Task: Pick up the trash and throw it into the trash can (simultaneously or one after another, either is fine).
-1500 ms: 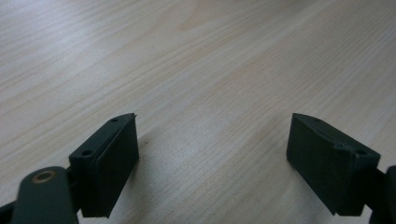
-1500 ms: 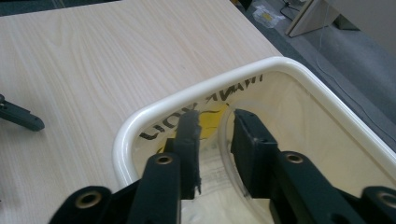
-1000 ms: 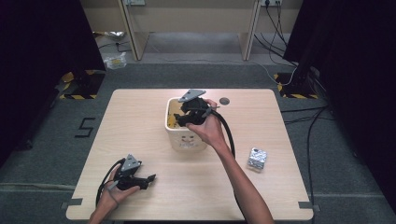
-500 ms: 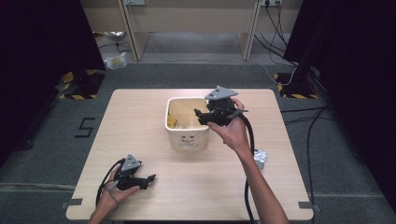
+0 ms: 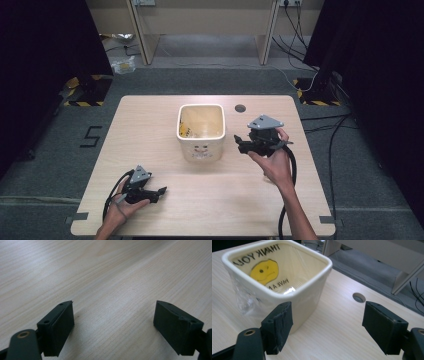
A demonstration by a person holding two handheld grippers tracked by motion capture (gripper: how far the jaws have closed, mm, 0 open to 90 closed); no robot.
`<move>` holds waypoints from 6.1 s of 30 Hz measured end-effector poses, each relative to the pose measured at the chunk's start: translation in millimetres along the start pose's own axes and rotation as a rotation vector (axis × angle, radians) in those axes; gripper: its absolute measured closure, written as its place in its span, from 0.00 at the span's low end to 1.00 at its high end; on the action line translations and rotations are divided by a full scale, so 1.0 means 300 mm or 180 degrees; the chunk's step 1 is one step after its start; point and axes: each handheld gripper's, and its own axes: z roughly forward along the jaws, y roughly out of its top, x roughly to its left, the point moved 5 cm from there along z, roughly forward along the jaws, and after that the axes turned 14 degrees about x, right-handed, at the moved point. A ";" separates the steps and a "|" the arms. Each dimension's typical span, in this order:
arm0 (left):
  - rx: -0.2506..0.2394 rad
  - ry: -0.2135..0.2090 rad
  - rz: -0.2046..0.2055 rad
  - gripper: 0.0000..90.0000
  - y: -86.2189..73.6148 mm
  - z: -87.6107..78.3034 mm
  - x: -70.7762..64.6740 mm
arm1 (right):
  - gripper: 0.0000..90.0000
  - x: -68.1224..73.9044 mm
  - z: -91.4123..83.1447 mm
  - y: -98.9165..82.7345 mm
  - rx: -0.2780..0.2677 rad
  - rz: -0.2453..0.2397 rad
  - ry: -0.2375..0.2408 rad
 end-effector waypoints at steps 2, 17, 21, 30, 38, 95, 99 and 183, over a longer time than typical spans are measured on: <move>0.0000 0.0000 0.0000 0.18 0.000 0.000 0.000 | 0.26 -0.009 0.004 -0.050 0.0022 0.0082 -0.0036; -0.0001 0.0001 0.0002 0.18 0.000 0.000 -0.001 | 0.27 -0.027 0.039 -0.243 0.0225 0.0176 -0.0185; -0.0001 0.0001 0.0002 0.18 0.000 0.000 0.000 | 0.27 -0.029 0.045 -0.282 0.0316 0.0180 -0.0210; -0.0001 0.0001 0.0002 0.18 0.000 0.000 -0.001 | 0.27 -0.033 0.070 -0.378 0.0497 0.0223 -0.0205; -0.0001 0.0001 0.0002 0.18 0.000 0.000 0.000 | 0.27 -0.035 0.101 -0.448 0.0645 0.0248 -0.0184; -0.0001 0.0001 0.0002 0.18 0.000 0.000 0.000 | 0.91 -0.101 0.106 -0.544 0.0686 -0.0039 -0.0435; -0.0001 0.0001 0.0002 0.18 0.000 0.000 0.000 | 0.91 -0.108 0.082 -0.512 0.0571 -0.0064 -0.0474; -0.0001 0.0001 0.0005 0.18 0.000 0.000 0.000 | 0.92 0.108 -0.043 0.209 -0.0456 -0.0732 0.0070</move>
